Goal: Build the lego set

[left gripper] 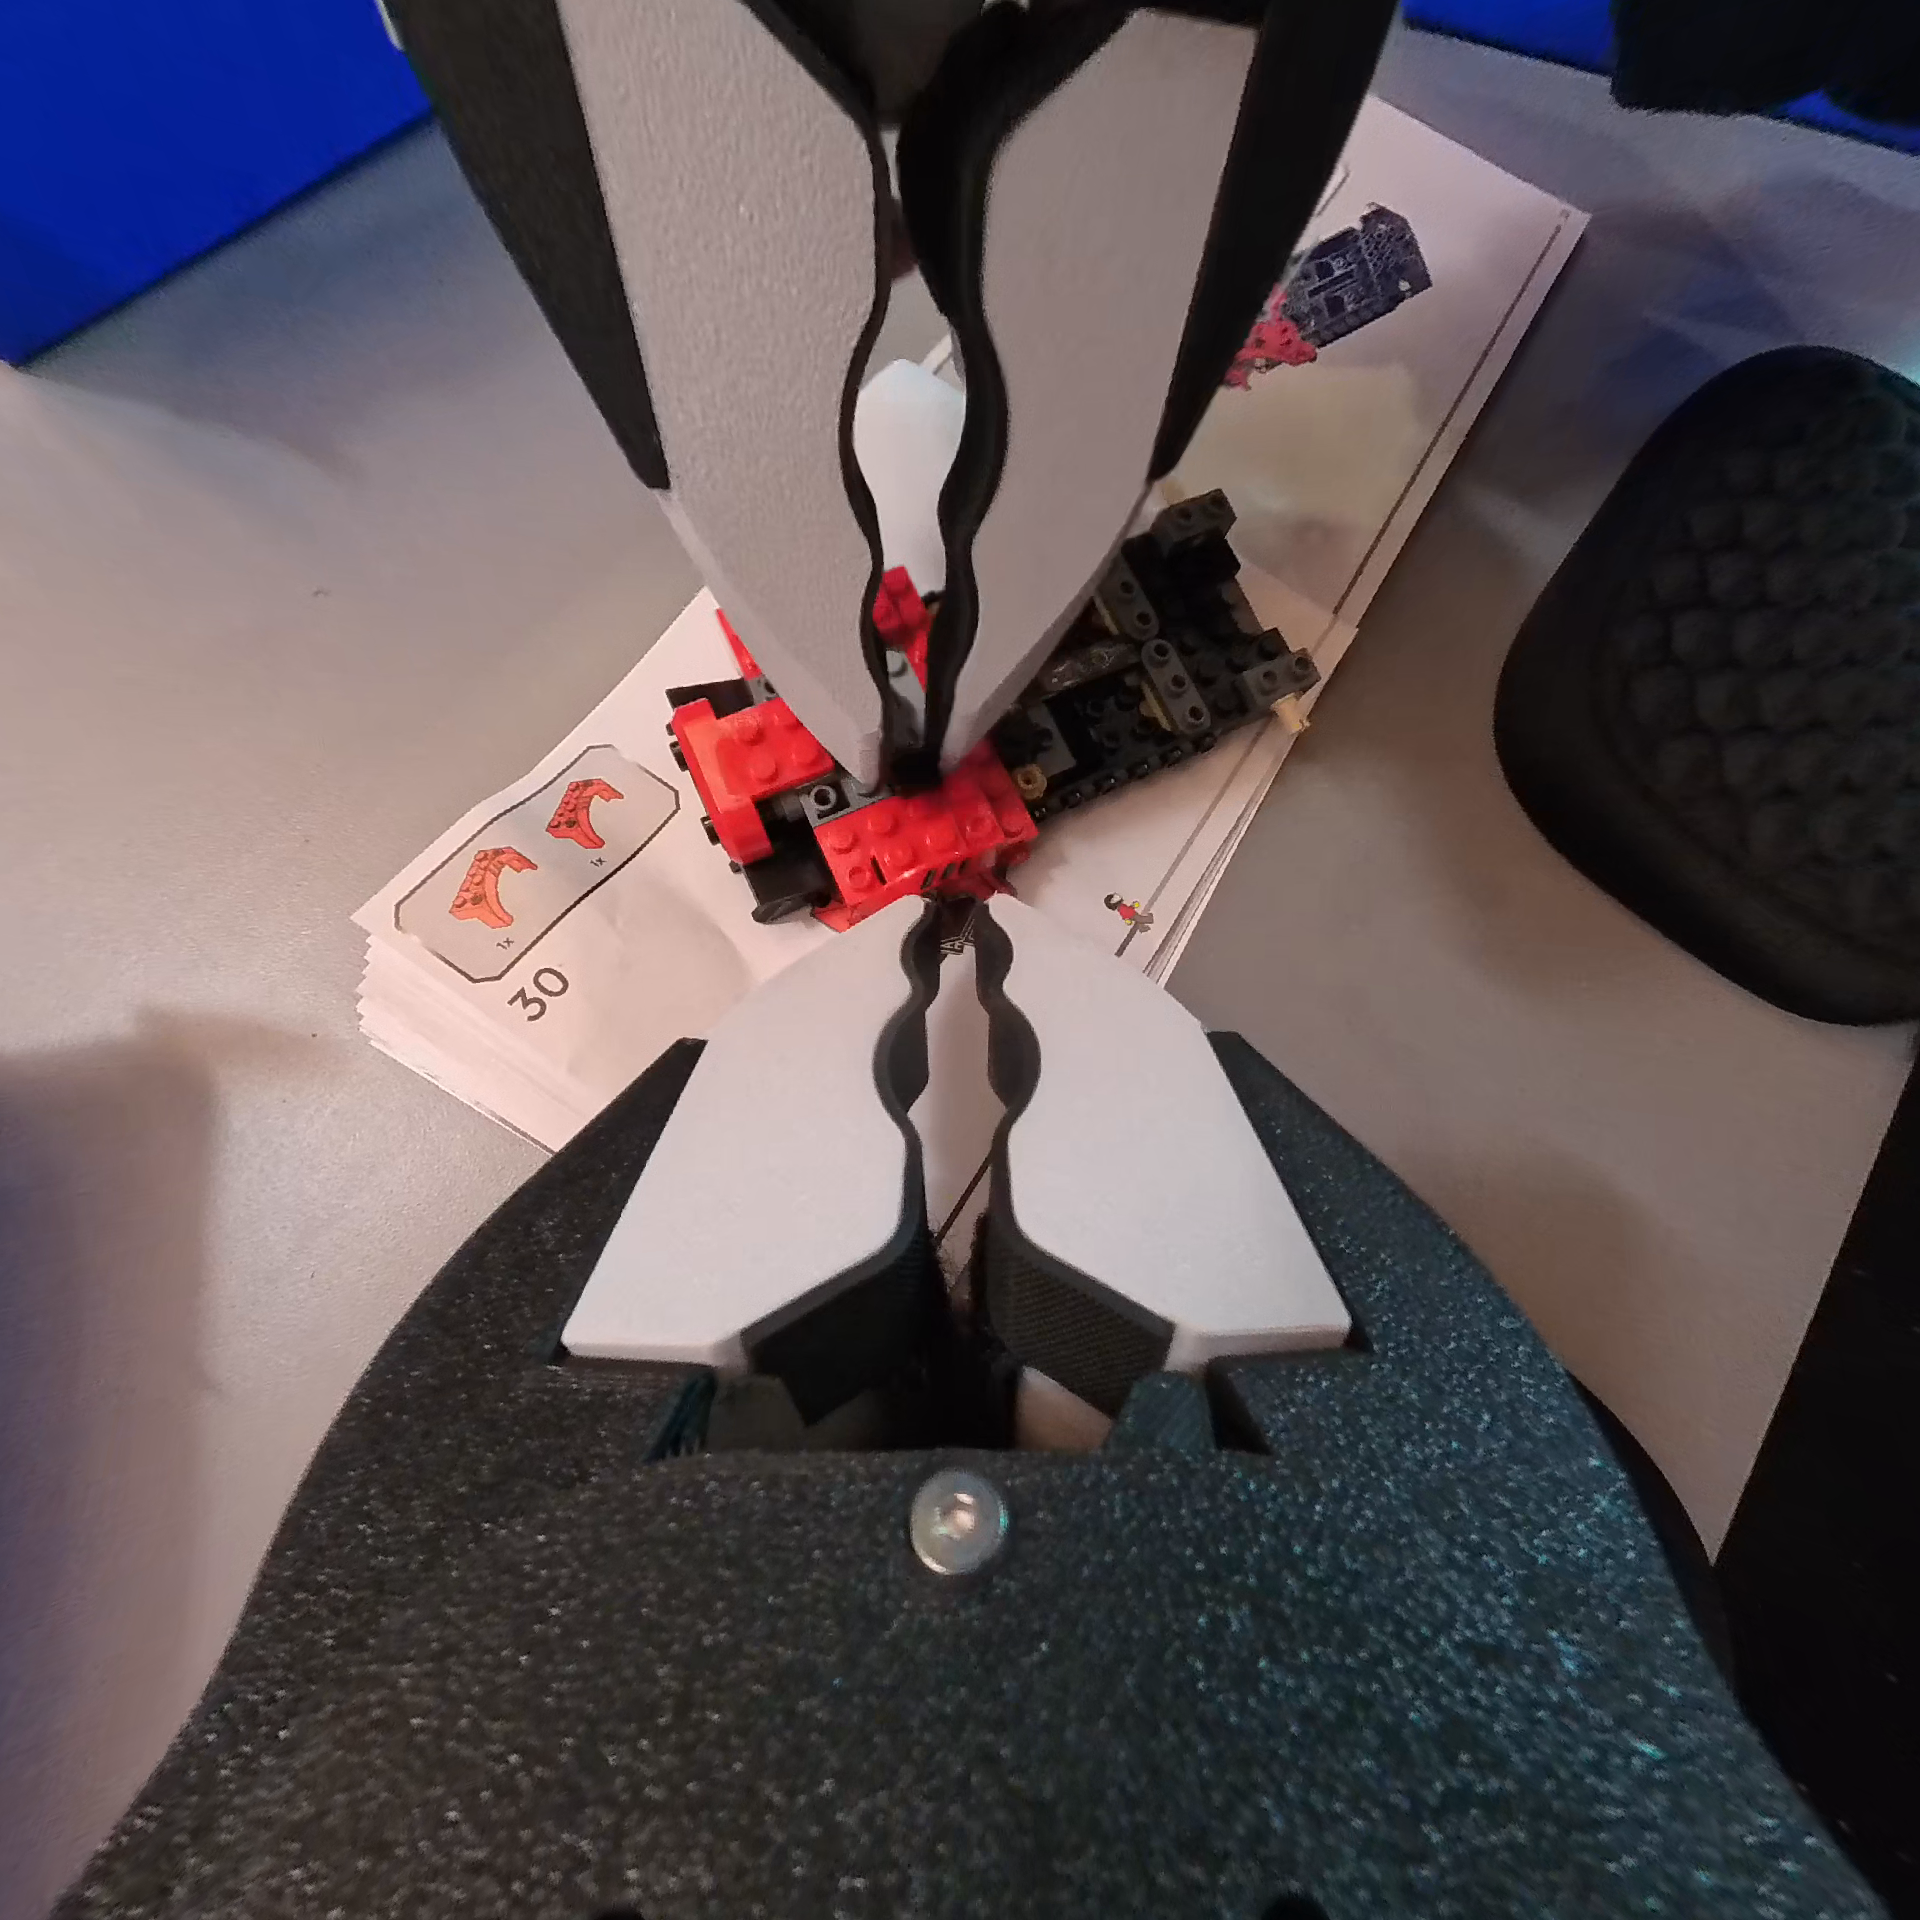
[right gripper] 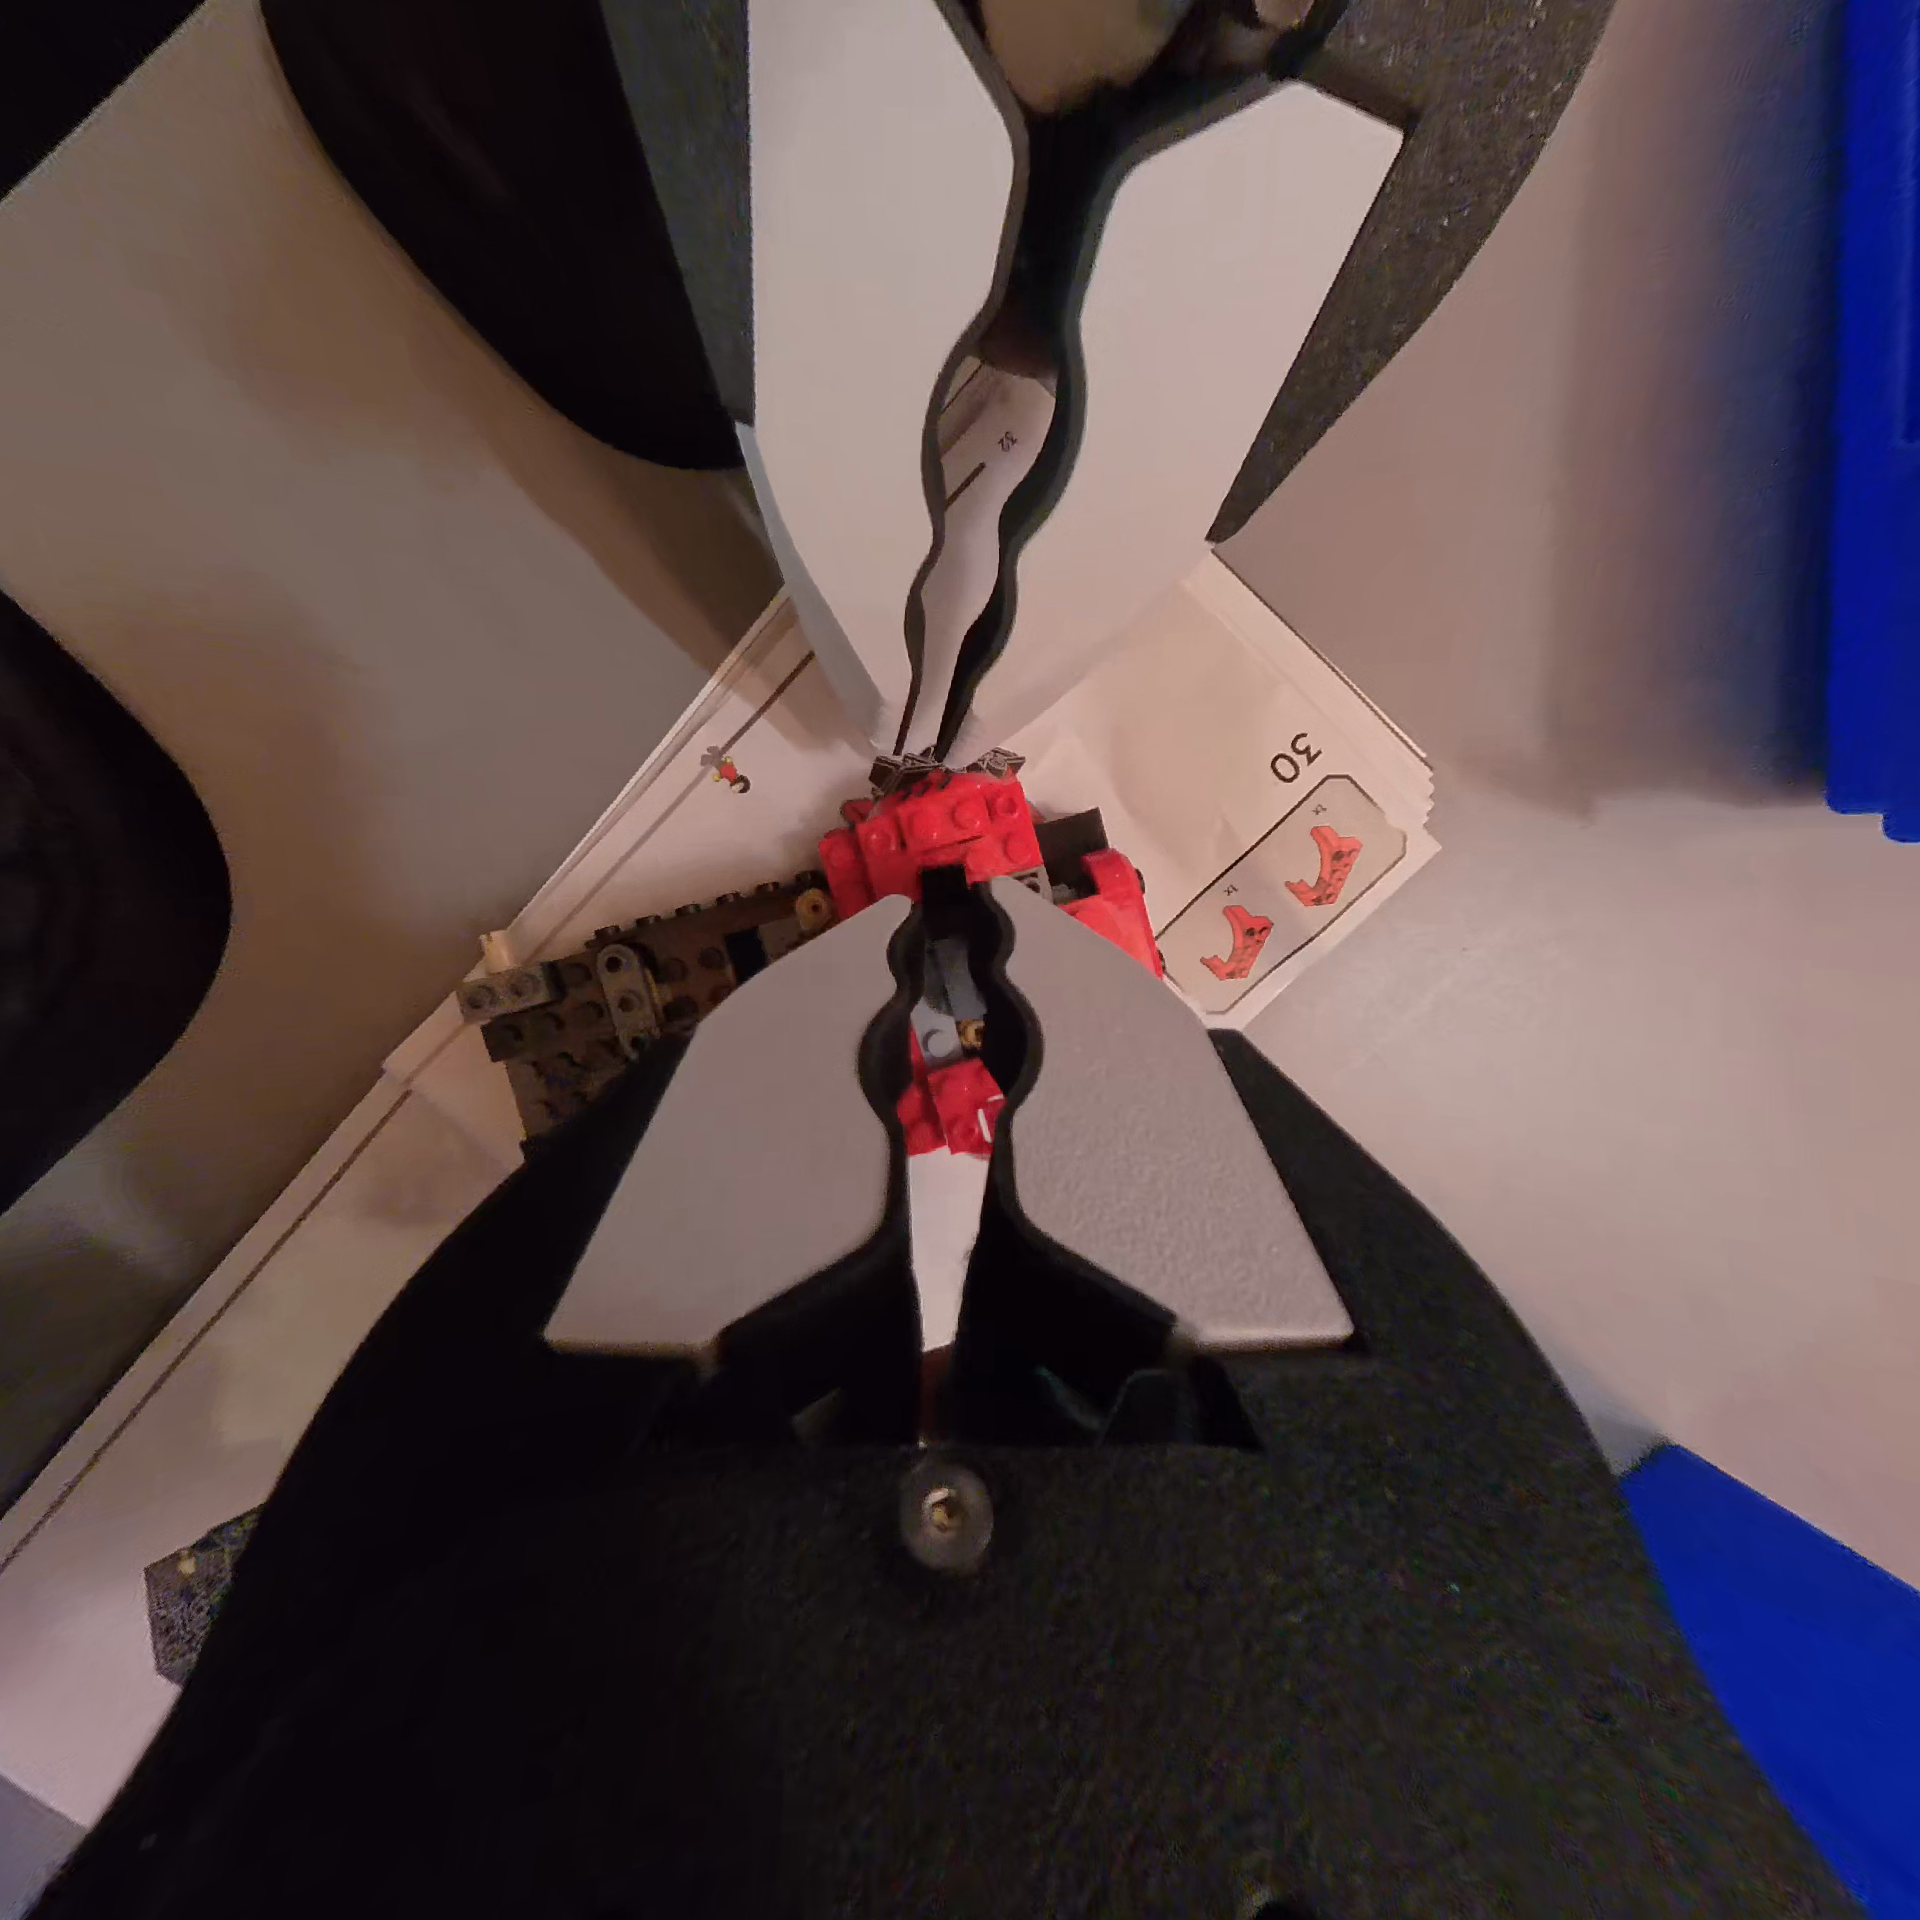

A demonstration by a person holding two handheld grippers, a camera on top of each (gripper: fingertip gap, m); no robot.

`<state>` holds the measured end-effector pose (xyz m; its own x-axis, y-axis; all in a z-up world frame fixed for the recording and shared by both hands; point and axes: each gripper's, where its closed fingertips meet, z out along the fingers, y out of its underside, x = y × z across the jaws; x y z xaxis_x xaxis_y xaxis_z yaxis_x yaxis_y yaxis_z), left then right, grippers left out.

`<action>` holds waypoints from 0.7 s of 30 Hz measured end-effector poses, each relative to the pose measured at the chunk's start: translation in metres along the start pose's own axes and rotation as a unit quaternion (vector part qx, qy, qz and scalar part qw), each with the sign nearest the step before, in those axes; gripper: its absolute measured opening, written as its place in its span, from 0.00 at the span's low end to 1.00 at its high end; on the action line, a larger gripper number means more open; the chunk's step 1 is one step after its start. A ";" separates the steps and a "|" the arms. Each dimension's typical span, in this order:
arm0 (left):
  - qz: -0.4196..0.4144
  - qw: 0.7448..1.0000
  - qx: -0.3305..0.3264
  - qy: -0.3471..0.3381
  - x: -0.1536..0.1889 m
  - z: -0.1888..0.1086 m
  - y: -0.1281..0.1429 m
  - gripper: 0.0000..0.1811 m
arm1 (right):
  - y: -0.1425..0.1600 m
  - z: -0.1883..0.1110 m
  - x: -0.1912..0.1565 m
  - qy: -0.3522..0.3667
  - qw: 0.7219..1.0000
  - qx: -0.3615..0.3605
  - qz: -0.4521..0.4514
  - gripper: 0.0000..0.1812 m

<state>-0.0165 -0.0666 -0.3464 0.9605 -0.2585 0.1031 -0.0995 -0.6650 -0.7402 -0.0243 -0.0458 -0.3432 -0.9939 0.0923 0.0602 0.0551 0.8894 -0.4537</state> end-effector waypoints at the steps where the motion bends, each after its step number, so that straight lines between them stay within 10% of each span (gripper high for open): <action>1: 0.000 1.000 -0.001 0.000 0.000 0.000 0.000 0.03 | 0.001 0.001 0.000 0.000 1.000 -0.007 -0.002 0.04; 21: -0.002 1.000 -0.015 0.001 -0.001 0.003 0.003 0.03 | -0.002 0.003 -0.003 -0.032 0.999 0.003 0.026 0.00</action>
<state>-0.0165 -0.0663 -0.3510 0.9603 -0.2577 0.1068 -0.1041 -0.6864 -0.7197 -0.0221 -0.0489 -0.3448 -0.9938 0.1092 -0.0207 0.1064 0.8811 -0.4608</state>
